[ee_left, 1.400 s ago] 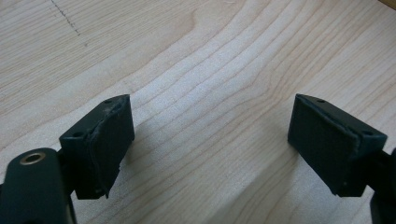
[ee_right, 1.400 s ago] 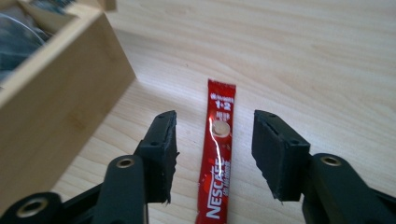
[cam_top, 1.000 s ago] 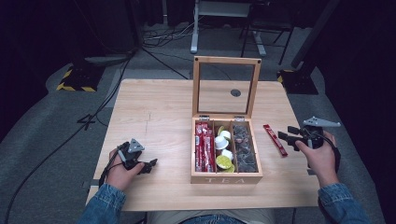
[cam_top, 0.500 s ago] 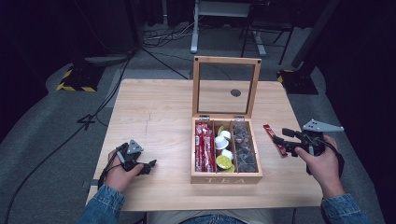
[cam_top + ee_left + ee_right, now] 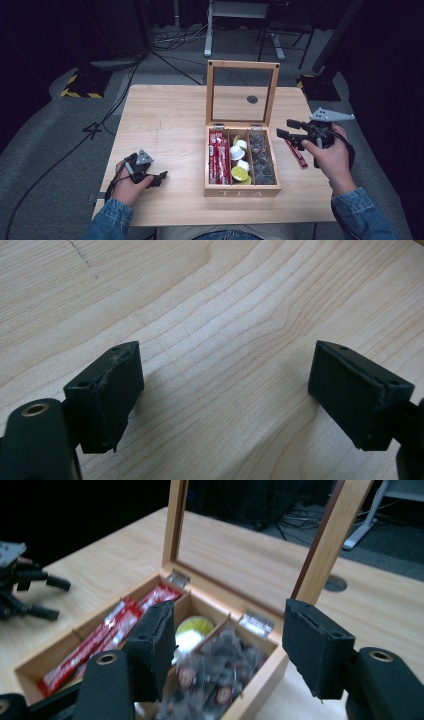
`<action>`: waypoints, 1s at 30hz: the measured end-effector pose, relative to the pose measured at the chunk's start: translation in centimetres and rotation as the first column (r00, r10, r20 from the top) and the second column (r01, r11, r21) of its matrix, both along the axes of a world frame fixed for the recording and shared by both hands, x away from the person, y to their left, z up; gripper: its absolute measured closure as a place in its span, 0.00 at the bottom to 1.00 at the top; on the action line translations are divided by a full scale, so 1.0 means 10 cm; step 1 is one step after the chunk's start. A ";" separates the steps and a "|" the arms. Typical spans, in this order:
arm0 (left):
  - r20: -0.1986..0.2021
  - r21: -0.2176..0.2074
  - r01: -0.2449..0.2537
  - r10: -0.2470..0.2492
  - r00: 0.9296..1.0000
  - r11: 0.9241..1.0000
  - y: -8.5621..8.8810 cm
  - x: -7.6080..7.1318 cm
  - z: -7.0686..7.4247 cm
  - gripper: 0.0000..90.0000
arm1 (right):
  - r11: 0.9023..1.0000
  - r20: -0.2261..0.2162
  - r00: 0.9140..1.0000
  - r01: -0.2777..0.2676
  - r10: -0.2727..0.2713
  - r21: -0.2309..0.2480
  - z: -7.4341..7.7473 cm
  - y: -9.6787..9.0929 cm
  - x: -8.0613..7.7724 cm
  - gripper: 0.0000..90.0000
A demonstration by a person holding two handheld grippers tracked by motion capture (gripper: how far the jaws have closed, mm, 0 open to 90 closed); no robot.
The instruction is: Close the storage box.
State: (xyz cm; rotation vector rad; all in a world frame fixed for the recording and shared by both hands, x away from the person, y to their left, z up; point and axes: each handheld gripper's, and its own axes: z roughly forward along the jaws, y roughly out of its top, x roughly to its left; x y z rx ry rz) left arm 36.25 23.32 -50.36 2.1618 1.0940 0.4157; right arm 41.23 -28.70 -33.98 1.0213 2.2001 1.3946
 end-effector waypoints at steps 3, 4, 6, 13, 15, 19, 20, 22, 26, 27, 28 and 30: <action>-0.001 -0.002 0.001 -0.001 1.000 1.000 0.00 0.00 0.00 0.17 | 0.999 0.003 1.000 0.011 -0.011 0.030 0.09 0.02 0.13 0.43; 0.000 -0.002 0.001 -0.001 1.000 1.000 0.00 0.00 0.00 0.17 | 0.999 0.007 1.000 0.014 -0.014 0.035 0.11 0.02 0.16 0.43; 0.000 -0.001 0.001 -0.001 1.000 1.000 0.00 0.00 0.00 0.17 | 0.999 0.007 1.000 0.021 -0.021 0.037 0.15 0.03 0.24 0.43; 0.000 -0.001 0.000 0.000 1.000 1.000 0.00 0.00 0.00 0.17 | 0.999 0.033 0.999 0.043 -0.043 0.020 0.31 0.03 0.53 0.42; 0.000 -0.001 0.000 0.000 1.000 1.000 0.00 0.00 0.00 0.17 | 0.998 0.037 0.998 0.053 -0.054 0.018 0.36 0.03 0.63 0.41; 0.000 -0.001 0.000 0.000 1.000 1.000 0.00 0.00 0.00 0.17 | 0.998 0.049 0.996 0.069 -0.069 0.002 0.42 0.03 0.86 0.41; 0.002 -0.002 -0.001 0.001 1.000 1.000 0.00 0.00 0.00 0.17 | 0.997 0.051 0.996 0.073 -0.073 0.002 0.43 0.04 0.92 0.41; -0.001 -0.001 0.000 0.000 1.000 1.000 0.00 0.00 0.00 0.17 | 0.997 0.053 0.995 0.081 -0.081 -0.002 0.45 0.04 1.04 0.41; 0.000 -0.001 0.000 0.000 1.000 1.000 0.00 0.00 0.00 0.17 | 0.995 0.052 0.994 0.097 -0.096 -0.015 0.46 0.05 1.27 0.41; 0.000 -0.001 0.000 0.000 1.000 1.000 0.00 0.00 0.00 0.17 | 0.994 0.047 0.993 0.105 -0.104 -0.020 0.46 0.06 1.32 0.41; 0.000 -0.001 -0.001 0.001 1.000 1.000 0.00 0.00 0.00 0.17 | 0.994 0.048 0.993 0.109 -0.108 -0.025 0.46 0.06 1.37 0.41; 0.000 -0.001 0.000 0.000 1.000 1.000 0.00 0.00 0.00 0.17 | 0.993 0.044 0.992 0.115 -0.114 -0.022 0.46 0.07 1.47 0.41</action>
